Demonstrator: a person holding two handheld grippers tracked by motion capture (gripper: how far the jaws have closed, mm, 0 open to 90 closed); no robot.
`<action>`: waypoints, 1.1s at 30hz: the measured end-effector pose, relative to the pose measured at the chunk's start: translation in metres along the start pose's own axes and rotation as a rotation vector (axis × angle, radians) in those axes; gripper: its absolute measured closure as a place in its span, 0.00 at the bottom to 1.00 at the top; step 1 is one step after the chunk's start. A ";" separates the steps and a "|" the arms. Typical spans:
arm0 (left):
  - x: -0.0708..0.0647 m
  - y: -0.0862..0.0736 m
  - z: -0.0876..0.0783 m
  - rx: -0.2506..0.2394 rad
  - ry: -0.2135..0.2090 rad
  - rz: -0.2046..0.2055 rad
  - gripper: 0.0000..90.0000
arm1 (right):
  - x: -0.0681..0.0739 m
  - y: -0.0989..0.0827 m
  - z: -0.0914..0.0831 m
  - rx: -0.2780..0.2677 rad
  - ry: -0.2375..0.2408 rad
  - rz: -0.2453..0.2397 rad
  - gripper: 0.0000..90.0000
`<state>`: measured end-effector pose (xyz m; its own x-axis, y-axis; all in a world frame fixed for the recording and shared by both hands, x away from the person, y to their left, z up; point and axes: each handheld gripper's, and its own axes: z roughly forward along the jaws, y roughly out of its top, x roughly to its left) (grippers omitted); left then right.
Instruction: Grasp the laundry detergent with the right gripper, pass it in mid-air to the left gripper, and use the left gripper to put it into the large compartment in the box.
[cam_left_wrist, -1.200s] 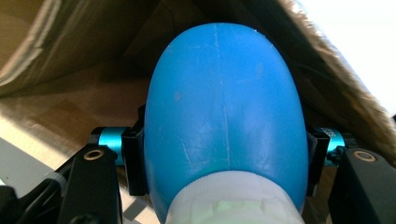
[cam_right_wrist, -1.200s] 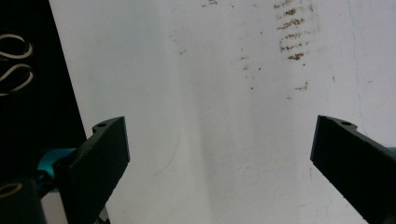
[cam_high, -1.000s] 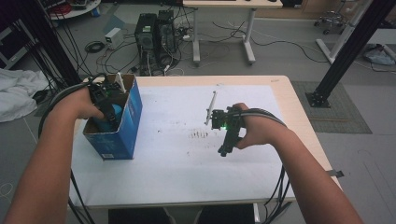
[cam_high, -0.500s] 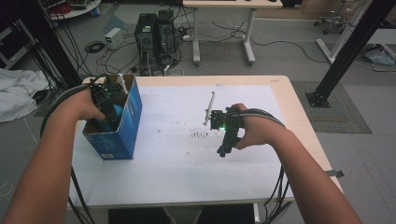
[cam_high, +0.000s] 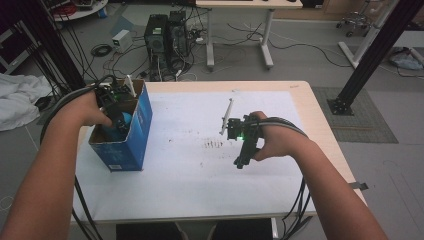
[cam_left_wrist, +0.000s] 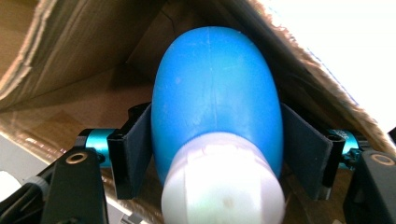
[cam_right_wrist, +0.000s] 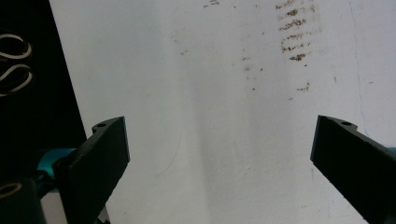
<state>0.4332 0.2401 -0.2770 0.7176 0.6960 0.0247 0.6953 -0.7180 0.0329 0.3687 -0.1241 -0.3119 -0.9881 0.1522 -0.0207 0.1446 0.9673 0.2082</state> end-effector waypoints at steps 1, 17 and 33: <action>0.000 0.000 -0.001 -0.004 0.002 -0.004 0.31 | 0.000 0.000 0.000 -0.006 -0.001 -0.005 0.04; -0.003 -0.012 -0.045 -0.022 0.029 0.004 0.27 | 0.001 -0.001 -0.003 -0.014 0.002 -0.002 0.04; -0.035 0.000 -0.083 -0.035 0.047 0.127 0.21 | 0.002 0.004 -0.009 0.002 -0.001 -0.003 0.04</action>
<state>0.4050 0.2162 -0.1953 0.7966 0.5995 0.0781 0.5964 -0.8004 0.0610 0.3666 -0.1218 -0.3021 -0.9885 0.1495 -0.0222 0.1418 0.9683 0.2058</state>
